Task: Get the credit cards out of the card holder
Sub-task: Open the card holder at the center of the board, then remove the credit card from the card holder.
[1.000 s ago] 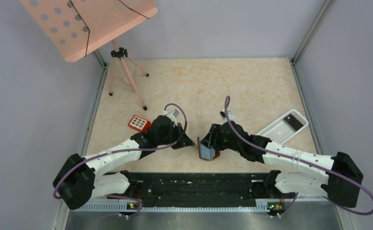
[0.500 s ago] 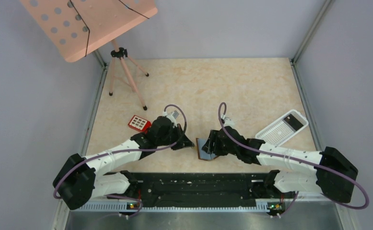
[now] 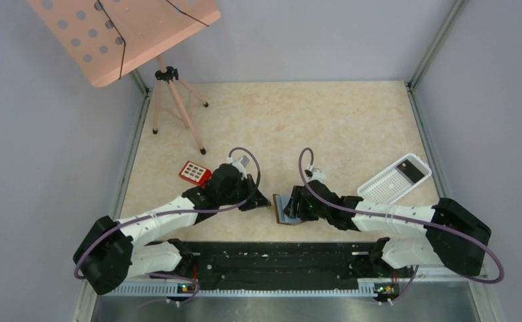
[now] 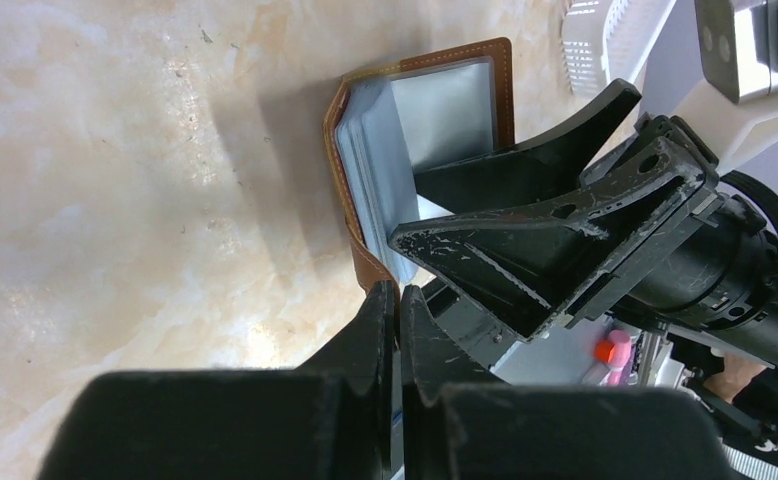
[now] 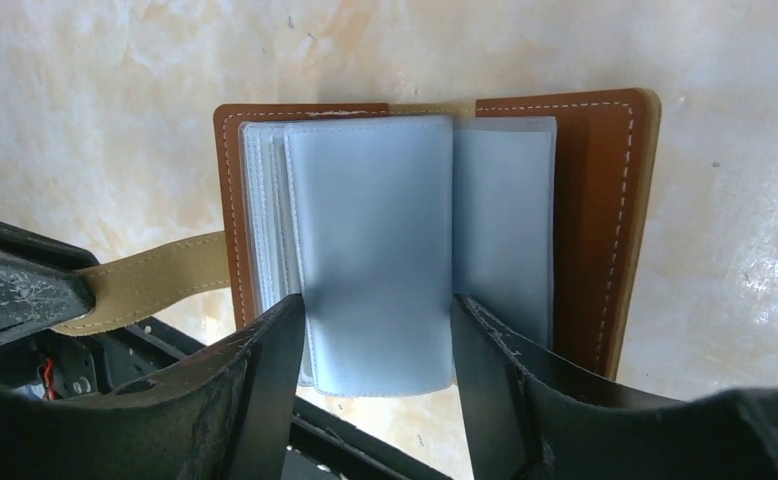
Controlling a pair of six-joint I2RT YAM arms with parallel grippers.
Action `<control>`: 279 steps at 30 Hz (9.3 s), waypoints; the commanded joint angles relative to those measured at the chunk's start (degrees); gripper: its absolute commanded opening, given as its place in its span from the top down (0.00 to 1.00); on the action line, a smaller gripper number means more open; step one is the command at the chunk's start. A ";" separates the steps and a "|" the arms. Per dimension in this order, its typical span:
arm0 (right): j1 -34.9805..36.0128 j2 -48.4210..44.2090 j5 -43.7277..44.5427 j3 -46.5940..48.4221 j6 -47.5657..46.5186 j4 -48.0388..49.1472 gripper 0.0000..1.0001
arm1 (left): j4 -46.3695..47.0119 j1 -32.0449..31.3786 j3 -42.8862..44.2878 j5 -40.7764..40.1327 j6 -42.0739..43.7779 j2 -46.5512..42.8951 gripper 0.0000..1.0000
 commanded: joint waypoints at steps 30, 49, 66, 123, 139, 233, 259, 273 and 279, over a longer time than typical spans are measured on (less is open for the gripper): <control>-0.01 -11.99 0.07 6.61 -0.09 -3.13 0.54 | 0.85 0.25 -1.25 -1.41 -0.30 -2.09 1.00; 0.03 1.74 -0.46 4.78 -2.46 1.34 0.43 | 0.82 0.25 -0.71 -0.98 -0.07 -1.96 1.00; 0.02 4.17 1.37 2.36 -3.46 1.90 0.39 | 0.84 0.25 -1.63 -1.85 -0.86 -3.24 1.00; -0.07 3.65 2.08 3.56 -5.76 2.77 0.57 | -2.31 0.25 -0.09 -3.52 0.72 -3.68 1.00; -0.14 -0.40 5.50 2.36 -5.74 -1.91 0.51 | -2.53 0.25 0.16 -4.12 0.60 -2.91 1.00; -5.45 -4.40 -5.82 -7.23 -1.19 13.21 0.76 | 3.90 0.14 11.17 3.56 -4.16 11.30 0.81; -8.68 -8.90 -3.34 -14.10 -0.60 6.53 0.87 | 11.09 -5.64 12.02 1.94 -3.11 28.32 0.72; -8.75 -13.67 -1.80 -9.51 -2.61 2.77 0.85 | 11.19 -6.55 10.95 -1.05 -1.29 28.73 0.69; -9.44 -10.73 -0.84 -7.11 -4.67 2.12 0.85 | 10.87 -7.04 10.92 -2.28 -0.60 29.05 0.67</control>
